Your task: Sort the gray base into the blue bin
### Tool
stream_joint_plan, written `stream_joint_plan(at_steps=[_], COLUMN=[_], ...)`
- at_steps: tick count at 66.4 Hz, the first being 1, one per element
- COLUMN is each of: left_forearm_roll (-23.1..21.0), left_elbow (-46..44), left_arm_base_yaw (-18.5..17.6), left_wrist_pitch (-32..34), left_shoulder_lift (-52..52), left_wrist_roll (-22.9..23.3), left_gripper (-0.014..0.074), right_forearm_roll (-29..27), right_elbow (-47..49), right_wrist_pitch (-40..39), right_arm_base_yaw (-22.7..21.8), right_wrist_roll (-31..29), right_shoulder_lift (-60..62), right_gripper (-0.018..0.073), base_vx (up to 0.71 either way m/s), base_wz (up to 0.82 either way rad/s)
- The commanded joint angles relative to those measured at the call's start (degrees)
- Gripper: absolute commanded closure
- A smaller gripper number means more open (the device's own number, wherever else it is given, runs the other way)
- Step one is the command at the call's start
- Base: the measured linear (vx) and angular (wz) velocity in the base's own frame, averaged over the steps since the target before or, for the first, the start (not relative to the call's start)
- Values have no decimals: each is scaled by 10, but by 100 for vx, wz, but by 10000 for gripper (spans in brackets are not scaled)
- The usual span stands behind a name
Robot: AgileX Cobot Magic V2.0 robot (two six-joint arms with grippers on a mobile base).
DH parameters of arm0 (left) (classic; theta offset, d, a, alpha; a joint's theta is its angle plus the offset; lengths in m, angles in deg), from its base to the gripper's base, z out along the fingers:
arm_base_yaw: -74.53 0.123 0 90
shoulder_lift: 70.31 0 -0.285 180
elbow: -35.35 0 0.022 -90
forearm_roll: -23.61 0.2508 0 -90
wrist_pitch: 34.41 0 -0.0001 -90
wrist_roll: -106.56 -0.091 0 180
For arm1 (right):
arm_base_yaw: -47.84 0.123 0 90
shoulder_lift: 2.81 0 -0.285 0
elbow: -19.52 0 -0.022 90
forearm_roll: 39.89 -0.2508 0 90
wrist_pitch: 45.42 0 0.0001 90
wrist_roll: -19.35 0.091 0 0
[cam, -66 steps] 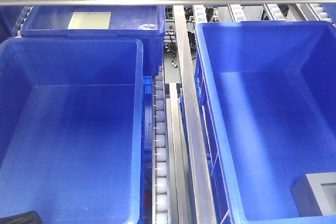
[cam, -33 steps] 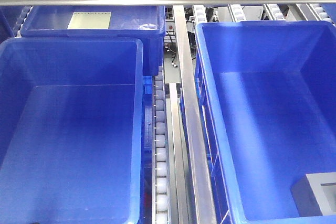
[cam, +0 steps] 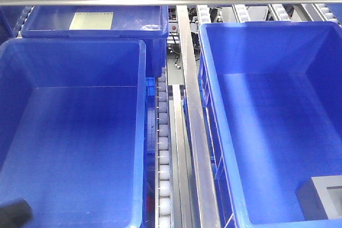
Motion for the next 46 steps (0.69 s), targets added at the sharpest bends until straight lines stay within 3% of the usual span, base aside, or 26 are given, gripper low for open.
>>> stream_joint_plan(at_steps=[1, 15, 25, 31, 46], left_forearm_roll=[-1, 17, 82, 99, 99], left_elbow=[-9, 54, 93, 99, 123], left_arm_base_yaw=[55, 222, 337, 393, 494], left_wrist_pitch=[32, 40, 40, 34, 43], left_shoulder_lift=[23, 124, 165, 164, 164], left_wrist_roll=[-2, -2, 1, 1, 1], left_gripper=[603, 603, 603, 603, 603], right_forearm_roll=[3, 3, 3, 3, 3], right_elbow=[-1, -1, -1, -1, -1], right_wrist_pitch=[-30, -30, -30, -30, -30], right_arm_base_yaw=[-2, -2, -2, -2, -2], right_wrist_roll=[-7, -7, -7, -7, -7], right_shoulder_lift=[-11, -11, -11, -11, -11], right_gripper=[564, 564, 564, 564, 564], base_vx=[0, 0, 0, 0, 0], base_wz=[0, 0, 0, 0, 0])
